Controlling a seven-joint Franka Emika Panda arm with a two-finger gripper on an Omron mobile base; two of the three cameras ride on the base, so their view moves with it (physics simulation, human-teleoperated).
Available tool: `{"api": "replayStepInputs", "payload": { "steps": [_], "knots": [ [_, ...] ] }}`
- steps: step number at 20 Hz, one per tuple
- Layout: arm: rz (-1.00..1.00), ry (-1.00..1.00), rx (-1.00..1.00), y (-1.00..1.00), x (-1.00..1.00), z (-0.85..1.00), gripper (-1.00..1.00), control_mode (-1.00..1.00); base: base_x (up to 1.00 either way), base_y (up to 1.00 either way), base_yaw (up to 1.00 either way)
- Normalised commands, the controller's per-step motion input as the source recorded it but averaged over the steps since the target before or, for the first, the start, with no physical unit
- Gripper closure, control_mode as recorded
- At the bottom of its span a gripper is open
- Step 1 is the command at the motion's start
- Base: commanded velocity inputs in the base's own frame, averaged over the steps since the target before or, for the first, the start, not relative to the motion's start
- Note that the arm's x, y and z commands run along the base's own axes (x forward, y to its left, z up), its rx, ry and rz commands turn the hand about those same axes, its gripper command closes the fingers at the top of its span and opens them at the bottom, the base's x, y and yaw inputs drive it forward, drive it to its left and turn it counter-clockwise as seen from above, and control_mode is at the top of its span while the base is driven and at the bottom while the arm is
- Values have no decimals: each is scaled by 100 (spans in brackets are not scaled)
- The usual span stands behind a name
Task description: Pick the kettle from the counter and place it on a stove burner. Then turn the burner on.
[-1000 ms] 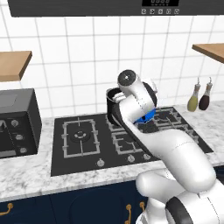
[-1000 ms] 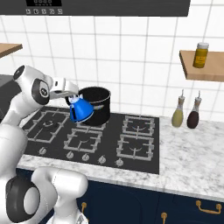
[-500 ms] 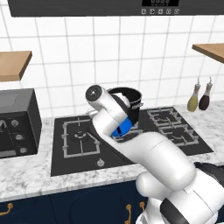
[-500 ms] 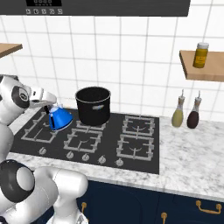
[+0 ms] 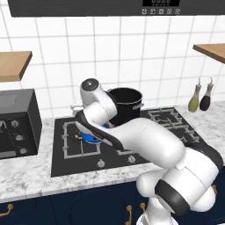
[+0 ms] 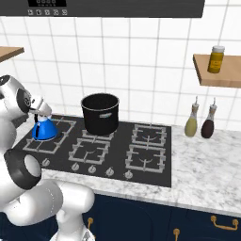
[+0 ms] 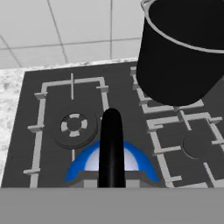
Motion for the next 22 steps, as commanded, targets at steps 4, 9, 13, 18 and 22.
{"api": "replayStepInputs", "payload": {
  "steps": [4,9,13,18,22],
  "knots": [
    [0,-5,14,-4,0,-14,100,-100,0,0,0],
    [0,-12,0,31,22,-16,100,-100,0,0,0],
    [-3,-8,0,54,51,-11,100,-100,0,0,0],
    [-13,-1,-1,44,78,-11,100,-100,0,0,0],
    [-11,0,-1,22,59,-11,100,-100,0,0,0]
  ]
}}
